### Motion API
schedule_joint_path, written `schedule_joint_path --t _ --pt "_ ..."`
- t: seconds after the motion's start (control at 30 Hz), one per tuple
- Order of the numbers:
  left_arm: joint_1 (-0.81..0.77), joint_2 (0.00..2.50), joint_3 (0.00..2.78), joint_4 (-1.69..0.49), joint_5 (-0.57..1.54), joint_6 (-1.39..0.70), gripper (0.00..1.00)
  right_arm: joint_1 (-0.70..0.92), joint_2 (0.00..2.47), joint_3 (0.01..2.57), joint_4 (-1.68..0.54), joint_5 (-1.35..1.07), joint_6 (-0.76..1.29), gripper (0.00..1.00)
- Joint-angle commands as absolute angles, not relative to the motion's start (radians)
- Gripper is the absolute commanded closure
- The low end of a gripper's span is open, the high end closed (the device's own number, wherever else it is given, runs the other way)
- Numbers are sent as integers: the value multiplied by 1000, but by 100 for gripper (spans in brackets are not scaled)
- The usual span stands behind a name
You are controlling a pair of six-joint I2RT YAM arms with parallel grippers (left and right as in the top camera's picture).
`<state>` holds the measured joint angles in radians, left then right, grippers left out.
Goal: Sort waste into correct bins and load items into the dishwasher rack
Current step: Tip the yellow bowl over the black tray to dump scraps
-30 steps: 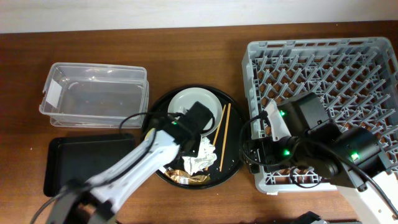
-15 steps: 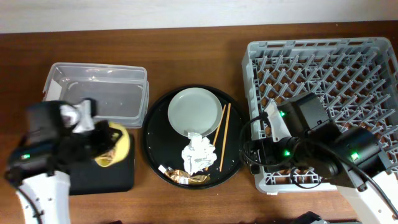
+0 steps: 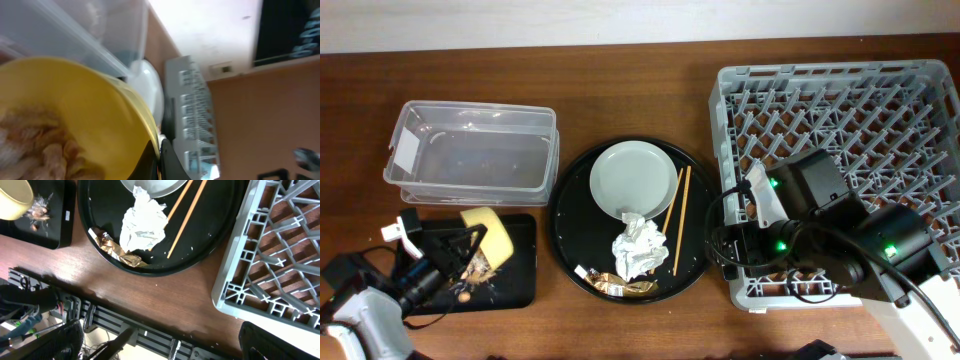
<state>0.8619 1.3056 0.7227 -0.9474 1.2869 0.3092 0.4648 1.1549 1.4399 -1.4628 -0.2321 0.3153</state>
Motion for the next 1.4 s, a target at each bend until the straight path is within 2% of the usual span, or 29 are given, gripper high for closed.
schedule_joint_path --t 0.0,0.2,0.37,0.53,0.97,1.1,1.17,1.2,1.23,1.3,1.37 --pt "869 1331 702 -935 1504 392 100 470 1152 1451 -1466 -223 323 2" --pt "885 1330 698 -956 1574 414 100 470 1152 1451 -1467 -224 323 2" --pt "983 1330 598 -953 1538 520 100 470 1152 1451 -1477 -223 323 2" --pt "1044 1330 579 -928 1572 525 100 470 1152 1451 -1478 -223 323 2" --pt "1044 1330 579 -860 1507 494 100 470 1152 1451 -1478 -223 323 2" --pt "1044 1330 579 -776 1475 314 100 470 1152 1451 -1478 -223 323 2" --pt "1043 1330 579 -742 1449 311 100 470 1152 1451 -1478 -224 323 2" --pt "1041 1330 579 -742 1507 266 100 470 1152 1451 -1478 -224 323 2" --pt "1031 1330 579 -735 1575 282 100 470 1152 1451 -1478 -224 323 2" --pt "973 1327 580 -771 1575 237 100 470 1152 1451 -1480 -224 323 2" --pt "879 1317 580 -805 1557 365 100 470 1152 1451 -1491 -224 323 2"
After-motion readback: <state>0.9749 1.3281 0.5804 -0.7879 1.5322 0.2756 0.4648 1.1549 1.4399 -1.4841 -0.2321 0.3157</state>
